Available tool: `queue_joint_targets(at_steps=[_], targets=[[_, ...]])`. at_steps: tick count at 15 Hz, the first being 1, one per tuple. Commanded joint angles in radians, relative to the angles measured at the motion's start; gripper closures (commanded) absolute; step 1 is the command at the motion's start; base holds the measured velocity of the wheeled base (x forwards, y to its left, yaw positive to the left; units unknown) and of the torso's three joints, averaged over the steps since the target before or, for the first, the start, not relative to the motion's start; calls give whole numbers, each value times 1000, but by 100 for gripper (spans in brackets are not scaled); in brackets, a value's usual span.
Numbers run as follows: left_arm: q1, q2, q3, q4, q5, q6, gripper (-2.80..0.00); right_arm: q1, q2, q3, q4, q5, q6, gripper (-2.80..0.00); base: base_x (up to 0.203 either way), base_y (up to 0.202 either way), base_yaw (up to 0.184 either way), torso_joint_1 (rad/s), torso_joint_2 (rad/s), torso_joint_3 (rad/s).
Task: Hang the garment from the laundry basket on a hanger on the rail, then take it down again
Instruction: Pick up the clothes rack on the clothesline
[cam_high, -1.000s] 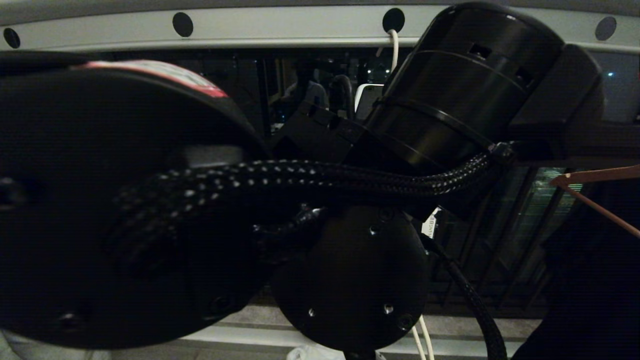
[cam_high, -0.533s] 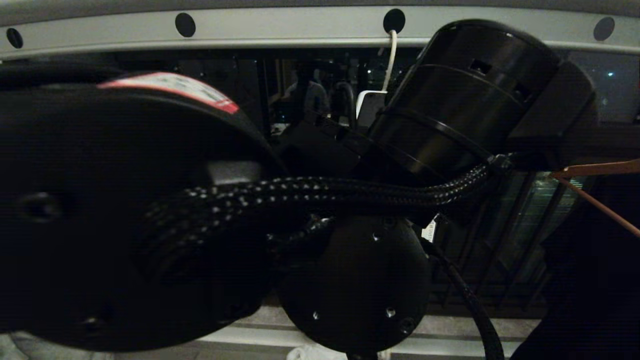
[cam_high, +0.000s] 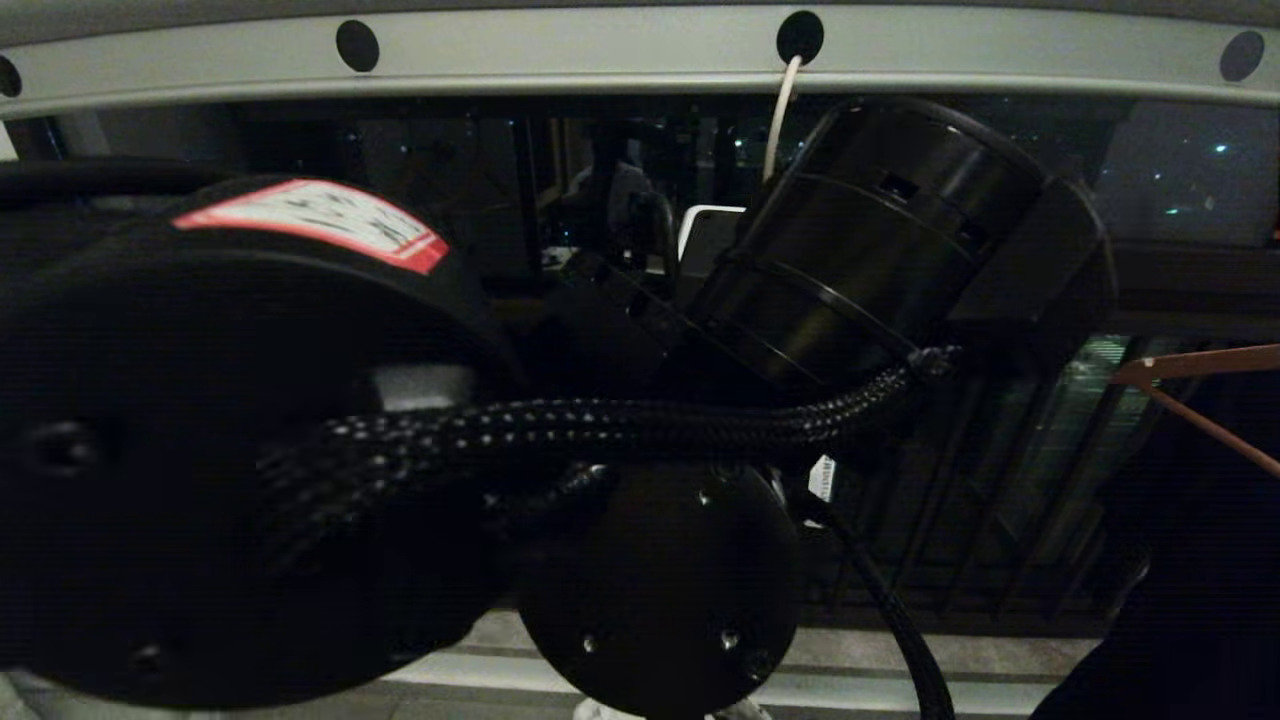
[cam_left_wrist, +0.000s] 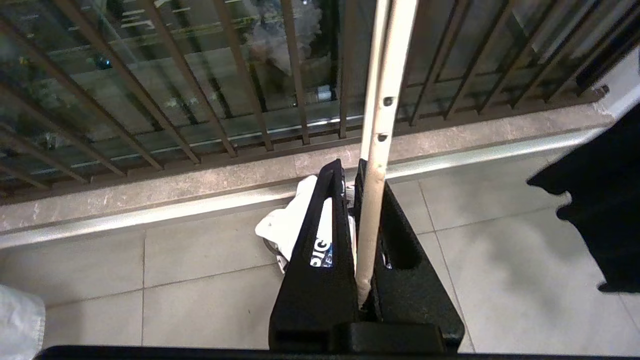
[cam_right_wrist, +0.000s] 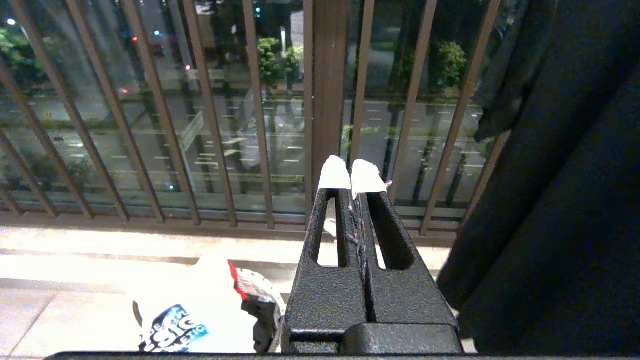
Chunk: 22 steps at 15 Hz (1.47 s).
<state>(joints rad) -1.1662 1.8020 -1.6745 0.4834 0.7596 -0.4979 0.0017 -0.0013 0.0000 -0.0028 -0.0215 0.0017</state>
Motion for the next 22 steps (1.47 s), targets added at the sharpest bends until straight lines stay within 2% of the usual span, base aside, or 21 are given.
queue_joint_targets(at_steps=[1,14,17,22], targets=[[3,-26,-1,1,6,-3,0,0,1,0,0,0,0,0,0,0,0,0,0,0],[34,-58,0,1,3,2,0,0,1,0,0,0,0,0,0,0,0,0,0,0],[35,-61,30,0,3,1,0,0,1,0,0,0,0,0,0,0,0,0,0,0],[35,-82,103,-120,3,4,0,1,1,0,0,0,0,0,0,0,0,0,0,0]])
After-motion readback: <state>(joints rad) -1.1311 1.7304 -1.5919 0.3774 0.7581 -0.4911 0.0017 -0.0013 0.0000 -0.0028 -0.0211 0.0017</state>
